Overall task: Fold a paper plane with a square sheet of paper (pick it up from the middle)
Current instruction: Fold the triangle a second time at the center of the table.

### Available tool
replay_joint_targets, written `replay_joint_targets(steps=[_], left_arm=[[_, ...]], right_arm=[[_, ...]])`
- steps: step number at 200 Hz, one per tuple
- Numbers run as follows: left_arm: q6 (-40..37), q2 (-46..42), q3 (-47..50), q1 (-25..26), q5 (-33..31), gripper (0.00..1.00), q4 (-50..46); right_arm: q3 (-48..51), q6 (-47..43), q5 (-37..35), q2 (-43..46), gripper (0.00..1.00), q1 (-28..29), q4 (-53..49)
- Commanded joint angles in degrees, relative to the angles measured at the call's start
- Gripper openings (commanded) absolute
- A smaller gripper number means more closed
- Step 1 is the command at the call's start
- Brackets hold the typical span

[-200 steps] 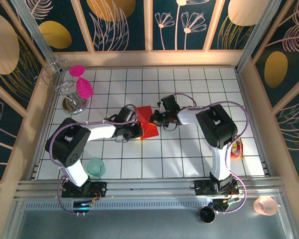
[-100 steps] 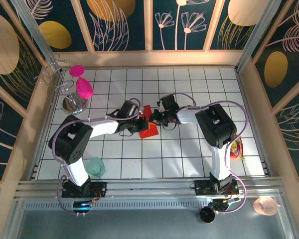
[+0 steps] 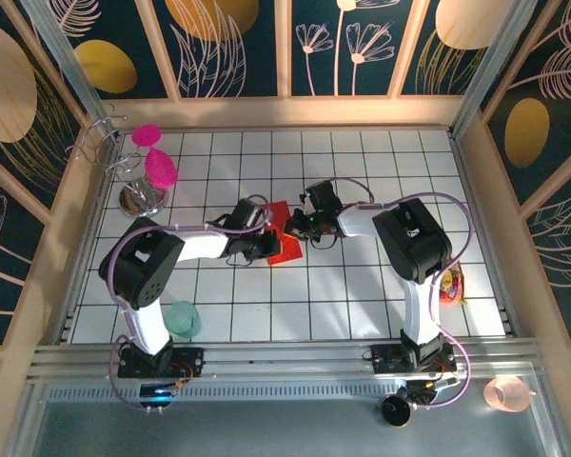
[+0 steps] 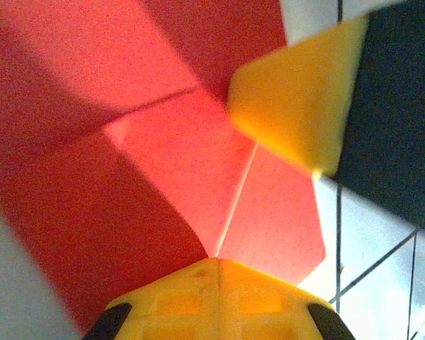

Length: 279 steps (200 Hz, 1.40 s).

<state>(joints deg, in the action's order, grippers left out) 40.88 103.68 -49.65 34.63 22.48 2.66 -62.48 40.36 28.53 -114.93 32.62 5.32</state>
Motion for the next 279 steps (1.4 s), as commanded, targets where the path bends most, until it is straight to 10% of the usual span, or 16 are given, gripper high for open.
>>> replay_joint_targets(steps=[1,72,145,279], left_arm=[[-1.75,-3.85,3.91,0.26,-0.13,0.01,-9.64],[-0.67,-9.75,-5.01,0.19,-4.47,0.1,-9.21],[3.01,-2.58,-9.07,-1.66,-10.1,0.17,-7.16],[10.18,-0.77,0.08,-4.62,-8.77,0.27,4.0]], right_arm=[[1.89,-1.2,-3.37,-3.02,0.0,-0.37,-3.35],[1.74,3.3,5.21,4.83,0.0,-0.72,4.74],[8.71,10.87,-5.08,15.12,0.25,-0.9,4.08],[6.4,16.25,-4.55,6.69,0.4,2.92,6.02]])
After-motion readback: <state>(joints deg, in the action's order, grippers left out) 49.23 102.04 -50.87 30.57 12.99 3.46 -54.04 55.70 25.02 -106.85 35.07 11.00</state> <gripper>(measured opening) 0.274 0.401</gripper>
